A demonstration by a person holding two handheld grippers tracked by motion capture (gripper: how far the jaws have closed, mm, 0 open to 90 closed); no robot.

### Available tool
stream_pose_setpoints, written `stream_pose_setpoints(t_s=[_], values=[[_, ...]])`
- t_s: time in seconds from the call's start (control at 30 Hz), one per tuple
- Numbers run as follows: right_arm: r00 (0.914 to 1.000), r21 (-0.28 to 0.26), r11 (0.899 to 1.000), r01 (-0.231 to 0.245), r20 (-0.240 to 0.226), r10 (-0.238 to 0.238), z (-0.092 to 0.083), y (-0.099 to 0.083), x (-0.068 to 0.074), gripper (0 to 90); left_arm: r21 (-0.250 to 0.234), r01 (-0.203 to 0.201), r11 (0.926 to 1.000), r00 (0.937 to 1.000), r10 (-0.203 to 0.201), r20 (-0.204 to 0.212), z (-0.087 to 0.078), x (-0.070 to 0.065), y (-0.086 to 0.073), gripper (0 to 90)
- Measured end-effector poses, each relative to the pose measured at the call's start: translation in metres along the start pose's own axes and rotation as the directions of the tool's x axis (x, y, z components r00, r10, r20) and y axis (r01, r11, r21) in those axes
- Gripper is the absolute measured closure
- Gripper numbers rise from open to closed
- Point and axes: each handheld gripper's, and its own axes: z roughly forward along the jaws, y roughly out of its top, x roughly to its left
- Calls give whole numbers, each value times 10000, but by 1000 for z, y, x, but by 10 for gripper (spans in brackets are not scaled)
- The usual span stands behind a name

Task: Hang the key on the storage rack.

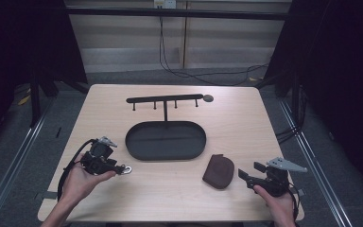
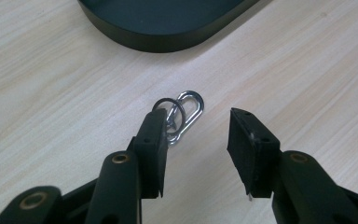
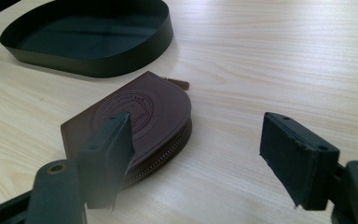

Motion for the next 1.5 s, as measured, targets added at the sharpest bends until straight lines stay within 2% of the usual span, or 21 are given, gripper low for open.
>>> stream_pose_setpoints(t_s=[0.4, 0.63, 0.67, 0.7, 0.73, 0.77, 0.8, 0.97, 1.07, 1.1, 1.17, 1.2, 1.27, 1.5], values=[[10000, 68, 10000, 2, 3, -2, 1, 0, 0, 253, 908, -27, 9959, 9997, 7, 228, 14, 6, 15, 617], [9999, 217, 9997, -108, -121, 111, 1, 0, 0, 257, 1365, -77, 9906, 9999, 60, 125, 21, 6, 22, 621], [9998, 220, 9997, -109, -135, 112, 1, 0, 0, 257, 1594, -179, 9871, 9997, 151, 184, 24, 6, 24, 624], [9998, 220, 9997, -109, -135, 112, 1, 0, 0, 257, 1594, -179, 9871, 9997, 151, 184, 24, 6, 24, 630], [9999, 227, 9997, -108, -123, 111, 1, 0, 0, 257, 2025, -384, 9785, 9991, 341, 242, 29, 6, 25, 632], [9999, 223, 9997, -114, -123, 116, 1, 0, -1, 257, 2025, -384, 9785, 9991, 341, 242, 29, 6, 25, 638], [9999, 225, 9997, -110, -114, 112, 2, 0, -1, 257, 2231, -466, 9737, 9989, 434, 194, 34, 6, 26, 648], [9999, 251, 9996, -90, -138, 93, 2, 0, -1, 257, 2390, -499, 9697, 9987, 456, 233, 37, 7, 28, 656], [9998, 275, 9996, -94, -159, 98, 3, 0, -1, 257, 2633, -581, 9630, 9982, 590, 44, 42, 9, 32, 658], [9998, 274, 9996, -111, -139, 115, 3, 0, -1, 257, 2588, -561, 9643, 9984, 558, 86, 44, 9, 32, 664], [9999, 260, 9996, -134, -101, 136, 2, -1, -1, 257, 2733, -600, 9601, 9982, 600, 86, 47, 9, 33, 680], [9997, 271, 9994, -196, -121, 199, 2, -1, -1, 257, 2678, -699, 9609, 9975, 698, 98, 49, 8, 33, 690], [9997, 241, 9995, -207, -140, 211, 2, -1, -2, 257, 2933, -744, 9531, 9969, 790, -39, 52, 7, 33, 712], [9997, 301, 9995, -124, -189, 130, 2, -1, -1, 257, 2945, -708, 9530, 9968, 783, -138, 53, 8, 34, 752]])
